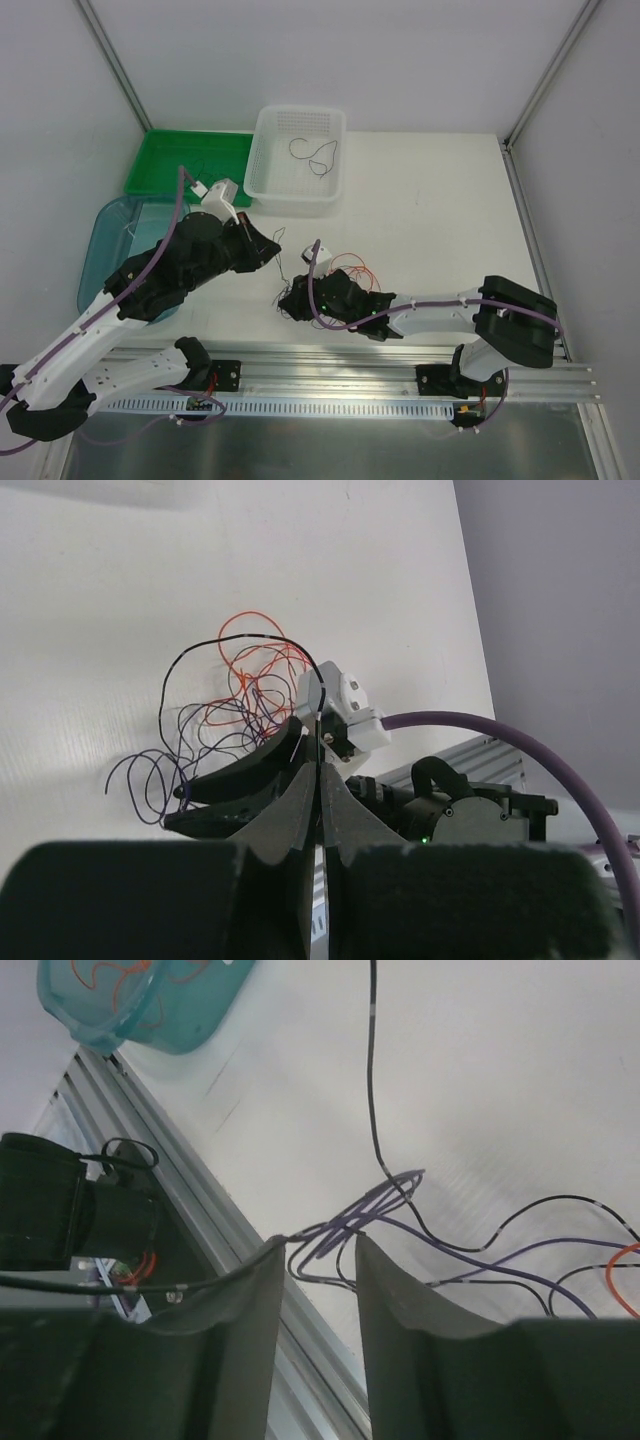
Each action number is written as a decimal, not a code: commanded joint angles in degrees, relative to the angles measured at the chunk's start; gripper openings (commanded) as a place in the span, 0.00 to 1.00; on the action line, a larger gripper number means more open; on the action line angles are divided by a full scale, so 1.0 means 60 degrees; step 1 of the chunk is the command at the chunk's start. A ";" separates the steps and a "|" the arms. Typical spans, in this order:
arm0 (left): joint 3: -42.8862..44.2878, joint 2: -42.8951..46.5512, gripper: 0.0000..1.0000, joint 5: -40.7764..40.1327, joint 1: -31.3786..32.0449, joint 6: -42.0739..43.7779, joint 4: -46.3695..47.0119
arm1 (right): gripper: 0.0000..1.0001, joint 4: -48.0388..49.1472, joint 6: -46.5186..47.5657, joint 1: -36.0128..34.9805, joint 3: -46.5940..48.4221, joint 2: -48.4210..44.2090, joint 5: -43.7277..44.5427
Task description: Untangle the cables
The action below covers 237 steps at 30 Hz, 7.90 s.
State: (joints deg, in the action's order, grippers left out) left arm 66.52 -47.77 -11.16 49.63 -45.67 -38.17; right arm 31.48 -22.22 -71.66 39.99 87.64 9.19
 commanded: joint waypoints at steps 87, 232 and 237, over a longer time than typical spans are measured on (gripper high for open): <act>-0.2764 -0.1853 0.08 -0.1789 -0.0361 0.0713 -0.0991 | 0.88 -0.9481 0.2824 0.5176 0.0586 -0.3724 -0.2206; 1.0183 -1.1285 0.00 0.0569 -0.9179 0.3041 0.4310 | 0.97 -1.1224 0.3117 0.7417 0.1172 -0.4792 -0.4022; 0.8869 -1.2018 0.00 0.0849 -0.9296 0.3013 0.4502 | 0.97 -1.1122 0.3146 0.7417 0.1245 -0.4382 -0.3934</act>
State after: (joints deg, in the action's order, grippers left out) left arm 123.52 -119.26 -7.38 -5.39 -28.84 -15.07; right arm -36.58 -4.47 -26.94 44.77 60.38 -13.96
